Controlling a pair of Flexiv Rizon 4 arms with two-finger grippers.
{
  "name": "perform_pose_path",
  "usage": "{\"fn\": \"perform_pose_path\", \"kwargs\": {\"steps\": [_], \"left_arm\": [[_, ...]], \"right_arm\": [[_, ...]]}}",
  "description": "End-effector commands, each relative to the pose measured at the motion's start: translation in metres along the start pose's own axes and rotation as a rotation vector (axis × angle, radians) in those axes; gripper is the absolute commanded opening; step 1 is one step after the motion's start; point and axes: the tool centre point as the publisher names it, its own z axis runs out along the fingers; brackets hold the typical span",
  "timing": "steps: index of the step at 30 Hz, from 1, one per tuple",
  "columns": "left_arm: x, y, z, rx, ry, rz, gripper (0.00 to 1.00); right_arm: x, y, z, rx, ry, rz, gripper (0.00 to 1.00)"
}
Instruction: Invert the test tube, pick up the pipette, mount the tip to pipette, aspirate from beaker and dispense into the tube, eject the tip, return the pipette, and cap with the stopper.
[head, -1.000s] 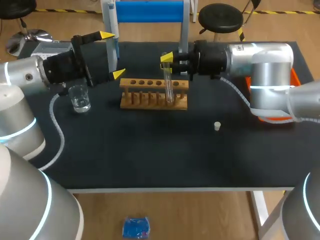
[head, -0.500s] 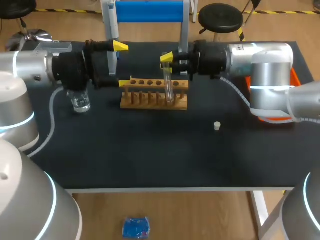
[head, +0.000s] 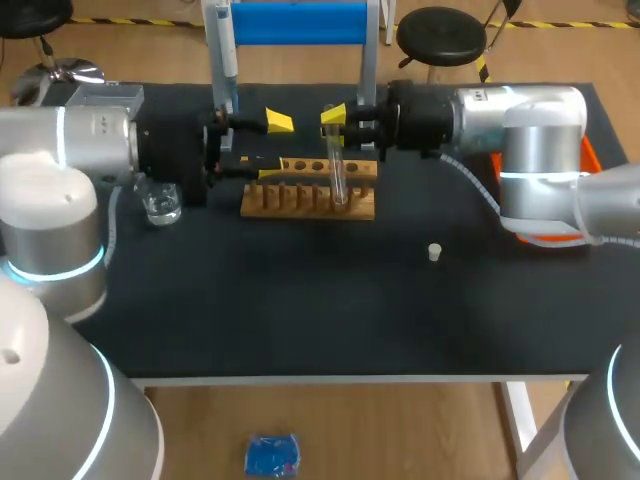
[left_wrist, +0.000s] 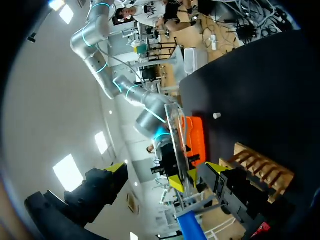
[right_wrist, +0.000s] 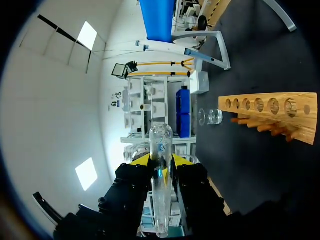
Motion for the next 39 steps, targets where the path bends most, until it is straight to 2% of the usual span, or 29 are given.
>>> {"fn": "perform_pose_path", "kwargs": {"steps": [1,13,28,39], "left_arm": [[0.008,-0.006,0.011,-0.03,-0.042,-0.031,1.0],[0.013,-0.015,0.033,0.001,-0.075,-0.108,1.0],[0.01,-0.021,0.073,0.032,-0.103,-0.134,1.0],[0.011,-0.025,0.081,0.061,-0.099,-0.201,1.0]], "right_arm": [[0.0,0.0,0.0,-0.001,-0.001,-0.001,0.0],[0.0,0.0,0.0,-0.001,-0.001,-0.001,0.0],[0.0,0.0,0.0,-0.001,-0.001,-0.001,0.0],[0.0,0.0,0.0,-0.001,-0.001,-0.001,0.0]]}}
